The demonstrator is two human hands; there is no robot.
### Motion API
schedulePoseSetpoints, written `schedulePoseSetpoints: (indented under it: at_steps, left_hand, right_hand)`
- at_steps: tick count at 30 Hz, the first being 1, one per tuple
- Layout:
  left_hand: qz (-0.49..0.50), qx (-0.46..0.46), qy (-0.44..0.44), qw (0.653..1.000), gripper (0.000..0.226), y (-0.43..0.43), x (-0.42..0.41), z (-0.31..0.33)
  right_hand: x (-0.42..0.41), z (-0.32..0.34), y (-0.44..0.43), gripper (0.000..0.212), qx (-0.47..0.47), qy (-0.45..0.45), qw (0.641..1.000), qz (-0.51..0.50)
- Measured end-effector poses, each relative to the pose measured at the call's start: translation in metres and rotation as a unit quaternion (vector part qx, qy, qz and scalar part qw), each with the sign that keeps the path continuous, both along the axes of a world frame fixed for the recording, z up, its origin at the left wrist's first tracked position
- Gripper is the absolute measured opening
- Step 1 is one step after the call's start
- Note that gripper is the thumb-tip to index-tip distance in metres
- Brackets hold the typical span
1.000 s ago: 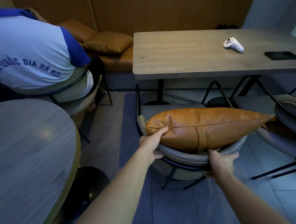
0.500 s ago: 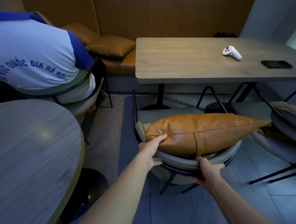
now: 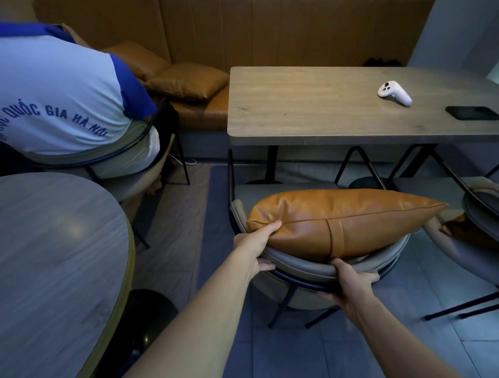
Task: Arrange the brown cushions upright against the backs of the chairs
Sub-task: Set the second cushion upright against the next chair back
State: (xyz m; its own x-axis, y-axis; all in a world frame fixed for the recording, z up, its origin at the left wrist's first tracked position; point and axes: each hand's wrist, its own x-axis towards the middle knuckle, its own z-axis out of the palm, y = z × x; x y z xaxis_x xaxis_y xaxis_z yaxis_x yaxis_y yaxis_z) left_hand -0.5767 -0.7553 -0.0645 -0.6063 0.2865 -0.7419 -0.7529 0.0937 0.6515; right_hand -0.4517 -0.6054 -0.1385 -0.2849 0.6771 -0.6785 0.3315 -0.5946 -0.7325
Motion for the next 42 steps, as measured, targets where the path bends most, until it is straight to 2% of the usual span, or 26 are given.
schedulePoseSetpoints:
  at_steps: [5,10,20,26,35,42]
  left_hand:
    - [-0.001,0.005,-0.01,1.0,0.066,0.006,0.001,-0.002]
    - [0.002,0.003,-0.016,1.0,0.075,0.006,0.0,-0.006]
    - [0.006,0.005,-0.02,1.0,0.084,-0.007,0.005,-0.009]
    - [0.003,0.005,-0.016,1.0,0.075,-0.004,0.003,-0.012]
    - [0.004,0.005,-0.014,1.0,0.088,-0.001,0.001,-0.012]
    - [-0.018,-0.005,-0.009,1.0,0.087,-0.003,0.004,-0.011]
  right_hand:
    - [0.002,-0.002,0.01,0.076,0.005,0.007,1.0,0.003]
    - [0.002,-0.002,0.005,0.088,0.003,0.009,1.0,-0.015]
    - [0.009,-0.007,-0.017,0.09,0.032,-0.006,0.998,-0.056]
    - [0.009,-0.011,-0.011,0.091,0.031,-0.001,0.999,-0.044]
    - [0.009,-0.013,-0.005,0.098,0.034,0.015,0.999,-0.03]
    - [0.012,-0.011,-0.006,0.099,0.034,0.001,0.999,-0.014]
